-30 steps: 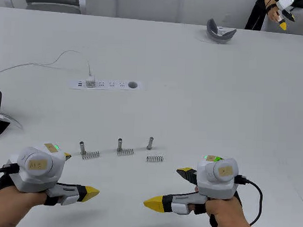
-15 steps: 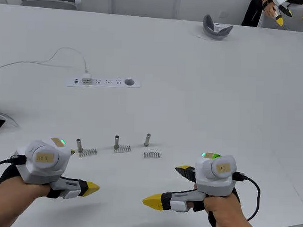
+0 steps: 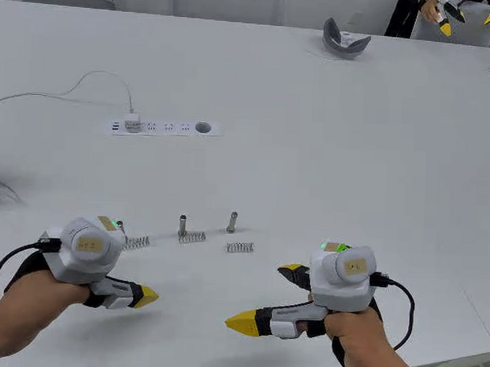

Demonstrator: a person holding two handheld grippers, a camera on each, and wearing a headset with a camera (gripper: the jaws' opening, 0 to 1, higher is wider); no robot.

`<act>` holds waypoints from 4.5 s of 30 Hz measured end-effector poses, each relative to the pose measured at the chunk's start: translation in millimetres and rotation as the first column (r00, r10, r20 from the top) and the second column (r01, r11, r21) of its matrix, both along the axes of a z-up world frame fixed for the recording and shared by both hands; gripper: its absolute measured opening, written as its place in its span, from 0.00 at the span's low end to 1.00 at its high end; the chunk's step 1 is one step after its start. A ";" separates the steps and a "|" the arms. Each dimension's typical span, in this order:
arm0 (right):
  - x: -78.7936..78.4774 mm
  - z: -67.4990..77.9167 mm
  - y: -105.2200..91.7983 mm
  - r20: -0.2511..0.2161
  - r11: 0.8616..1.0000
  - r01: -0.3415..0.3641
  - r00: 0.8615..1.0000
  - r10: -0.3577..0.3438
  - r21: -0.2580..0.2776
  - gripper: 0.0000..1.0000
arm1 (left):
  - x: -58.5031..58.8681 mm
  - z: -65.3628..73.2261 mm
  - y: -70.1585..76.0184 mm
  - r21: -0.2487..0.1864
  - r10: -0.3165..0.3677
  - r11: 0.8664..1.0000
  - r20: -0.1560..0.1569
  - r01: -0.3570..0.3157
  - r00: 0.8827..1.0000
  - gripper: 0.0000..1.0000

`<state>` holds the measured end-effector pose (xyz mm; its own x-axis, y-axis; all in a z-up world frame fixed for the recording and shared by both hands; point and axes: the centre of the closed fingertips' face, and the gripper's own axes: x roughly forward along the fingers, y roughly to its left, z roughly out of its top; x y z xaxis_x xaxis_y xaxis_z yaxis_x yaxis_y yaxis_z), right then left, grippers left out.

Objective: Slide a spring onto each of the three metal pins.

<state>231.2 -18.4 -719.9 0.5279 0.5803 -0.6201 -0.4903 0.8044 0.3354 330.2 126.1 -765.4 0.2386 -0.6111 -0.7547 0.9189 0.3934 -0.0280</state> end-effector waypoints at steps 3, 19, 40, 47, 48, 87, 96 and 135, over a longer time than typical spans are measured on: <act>-0.1 1.2 0.3 -0.005 1.000 0.009 1.000 -0.009 0.015 0.95 | 1.1 -2.6 -4.1 0.002 -0.002 1.000 -0.013 0.002 1.000 0.74; -2.6 -2.2 -5.6 -0.017 0.999 0.027 0.999 -0.026 0.021 0.95 | 9.0 -16.8 -20.1 0.031 -0.021 0.999 -0.033 0.022 0.999 0.76; -5.6 -6.1 -7.2 -0.025 0.999 0.031 0.999 -0.031 0.021 0.94 | 14.3 -35.6 -2.0 0.041 0.030 0.999 -0.052 -0.028 0.998 0.57; -6.0 -7.1 -4.1 -0.026 0.999 0.024 0.999 -0.023 0.021 0.94 | 18.9 -39.2 11.6 0.054 0.076 0.996 -0.033 -0.074 0.997 0.43; -5.8 -7.1 -3.4 -0.025 1.000 0.022 0.999 -0.022 0.021 0.94 | 19.2 -39.7 13.2 0.057 0.085 0.995 -0.033 -0.083 0.996 0.39; -13.7 -8.6 5.6 -0.032 0.999 0.009 0.999 -0.008 0.041 0.94 | -5.7 -21.6 48.2 -0.009 0.325 0.946 -0.050 -0.325 0.945 0.10; -12.9 -5.7 9.2 -0.026 0.999 0.005 1.000 -0.004 0.050 0.94 | -13.3 -10.0 56.4 -0.038 0.332 0.942 -0.046 -0.334 0.942 0.10; 16.3 20.0 50.5 0.019 0.981 -0.063 0.998 0.060 0.182 0.81 | -30.8 54.7 36.5 -0.152 0.249 0.959 0.042 -0.240 0.968 0.10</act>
<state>247.5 32.2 -699.9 0.4950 0.7148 -0.4941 -0.5422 0.6984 0.4672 299.4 162.6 -710.7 0.4369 -0.6295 -0.6425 0.7968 0.6023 -0.0483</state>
